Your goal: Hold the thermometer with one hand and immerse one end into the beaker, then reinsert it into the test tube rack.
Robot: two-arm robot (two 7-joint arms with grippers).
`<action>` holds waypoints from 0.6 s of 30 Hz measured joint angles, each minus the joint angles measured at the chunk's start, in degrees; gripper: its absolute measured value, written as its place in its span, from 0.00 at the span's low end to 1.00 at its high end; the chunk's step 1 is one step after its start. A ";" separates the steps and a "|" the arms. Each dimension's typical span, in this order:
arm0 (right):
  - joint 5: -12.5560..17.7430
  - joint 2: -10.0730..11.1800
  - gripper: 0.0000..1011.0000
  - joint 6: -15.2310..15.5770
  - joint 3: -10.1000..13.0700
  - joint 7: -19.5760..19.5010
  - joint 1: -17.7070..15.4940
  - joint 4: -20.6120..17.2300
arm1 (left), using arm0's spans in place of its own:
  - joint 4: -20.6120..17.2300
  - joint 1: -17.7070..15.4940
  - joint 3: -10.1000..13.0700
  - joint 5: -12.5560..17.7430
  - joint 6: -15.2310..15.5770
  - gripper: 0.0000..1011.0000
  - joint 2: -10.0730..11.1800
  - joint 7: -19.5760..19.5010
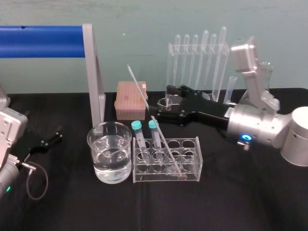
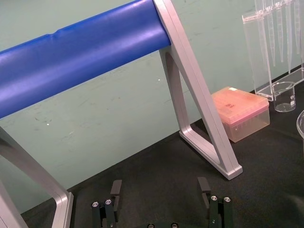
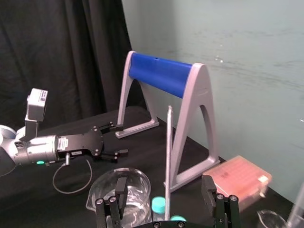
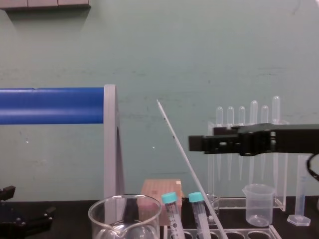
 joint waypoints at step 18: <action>-3.48 -6.24 0.99 5.12 -5.85 -3.41 8.15 6.44 | 0.00 0.00 0.00 0.00 0.00 1.00 0.00 0.00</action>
